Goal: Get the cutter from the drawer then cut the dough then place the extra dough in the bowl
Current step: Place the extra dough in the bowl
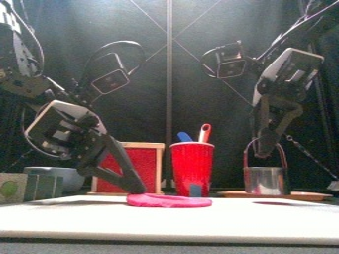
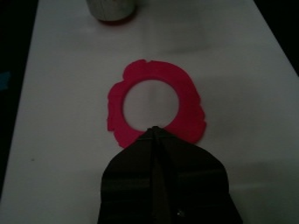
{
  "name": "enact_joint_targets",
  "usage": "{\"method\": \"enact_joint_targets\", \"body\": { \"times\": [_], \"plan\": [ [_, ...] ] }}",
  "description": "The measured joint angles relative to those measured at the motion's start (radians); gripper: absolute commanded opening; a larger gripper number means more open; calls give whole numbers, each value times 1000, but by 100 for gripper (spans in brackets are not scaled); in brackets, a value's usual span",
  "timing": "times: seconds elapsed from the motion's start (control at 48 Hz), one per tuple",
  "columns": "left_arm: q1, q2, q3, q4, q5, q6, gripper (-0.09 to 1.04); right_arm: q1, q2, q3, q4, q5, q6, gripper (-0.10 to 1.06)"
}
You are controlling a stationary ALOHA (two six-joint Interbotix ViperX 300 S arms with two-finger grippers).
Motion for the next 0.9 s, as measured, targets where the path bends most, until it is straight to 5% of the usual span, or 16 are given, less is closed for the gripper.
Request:
{"method": "enact_joint_targets", "body": {
  "times": [0.188, 0.646, 0.896],
  "plan": [
    [0, -25, 2, 0, -2, 0, 46, -2, 0, 2, 6, -11, 2, 91],
    [12, -104, 31, -6, -2, -2, 48, -2, 0, -3, 3, -97, 2, 91],
    [60, -106, -6, -57, 141, 14, 87, -3, 2, -3, 2, -106, 2, 91]
  ]
}}
